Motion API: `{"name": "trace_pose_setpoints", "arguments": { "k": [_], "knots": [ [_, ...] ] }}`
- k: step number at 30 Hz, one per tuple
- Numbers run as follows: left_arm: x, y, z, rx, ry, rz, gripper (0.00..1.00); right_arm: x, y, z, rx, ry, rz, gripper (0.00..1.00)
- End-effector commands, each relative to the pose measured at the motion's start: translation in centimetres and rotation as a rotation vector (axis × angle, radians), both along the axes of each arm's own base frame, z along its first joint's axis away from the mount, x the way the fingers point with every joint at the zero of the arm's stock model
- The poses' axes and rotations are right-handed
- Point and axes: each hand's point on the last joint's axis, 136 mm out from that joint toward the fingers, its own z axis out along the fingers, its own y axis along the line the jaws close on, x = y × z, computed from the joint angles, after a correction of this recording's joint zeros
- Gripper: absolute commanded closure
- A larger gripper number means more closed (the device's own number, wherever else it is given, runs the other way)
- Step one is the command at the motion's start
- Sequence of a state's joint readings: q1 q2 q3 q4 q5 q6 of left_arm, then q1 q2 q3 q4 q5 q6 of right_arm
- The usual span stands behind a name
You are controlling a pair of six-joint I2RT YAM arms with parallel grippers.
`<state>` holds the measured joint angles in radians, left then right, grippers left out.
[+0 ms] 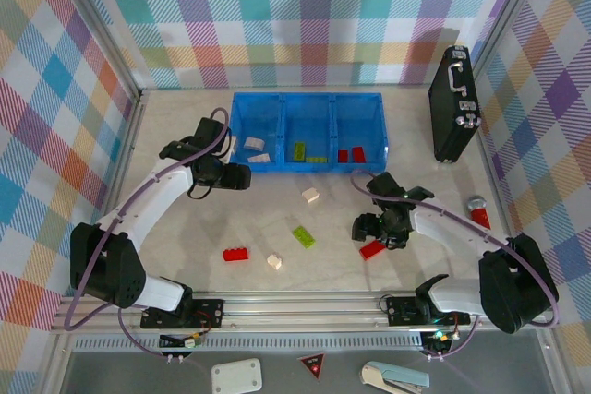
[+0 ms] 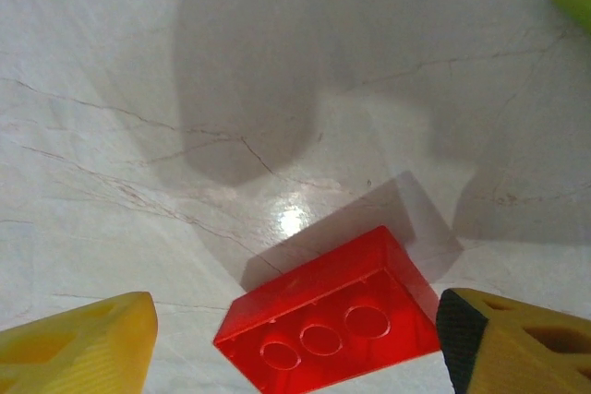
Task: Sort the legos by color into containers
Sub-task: Pick up the lego from the bottom-center of the table.
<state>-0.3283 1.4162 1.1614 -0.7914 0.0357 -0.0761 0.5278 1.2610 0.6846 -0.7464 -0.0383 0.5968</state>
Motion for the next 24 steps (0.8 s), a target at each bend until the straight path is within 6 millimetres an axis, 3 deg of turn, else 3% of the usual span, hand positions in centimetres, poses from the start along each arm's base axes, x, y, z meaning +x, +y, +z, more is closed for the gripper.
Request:
{"name": "trace_pose_setpoints", "arguments": {
  "k": [1, 10, 15, 24],
  "knots": [
    [0.4, 0.6, -0.4, 0.024, -0.026, -0.007, 0.24, -1.0, 0.1, -0.6, -0.013, 0.032, -0.004, 0.19],
    [0.4, 0.9, -1.3, 0.052, 0.008, -0.004, 0.24, -2.7, 0.8, 0.2, -0.058, 0.041, 0.035, 0.18],
    [0.5, 0.9, -1.4, 0.052, 0.01, -0.002, 0.24, -3.4, 1.2, -0.3, -0.111, 0.06, 0.072, 0.17],
    [0.6, 1.0, -1.7, 0.063, 0.02, -0.004, 0.24, -3.1, 1.0, -0.7, -0.252, 0.052, 0.066, 0.21]
  ]
}}
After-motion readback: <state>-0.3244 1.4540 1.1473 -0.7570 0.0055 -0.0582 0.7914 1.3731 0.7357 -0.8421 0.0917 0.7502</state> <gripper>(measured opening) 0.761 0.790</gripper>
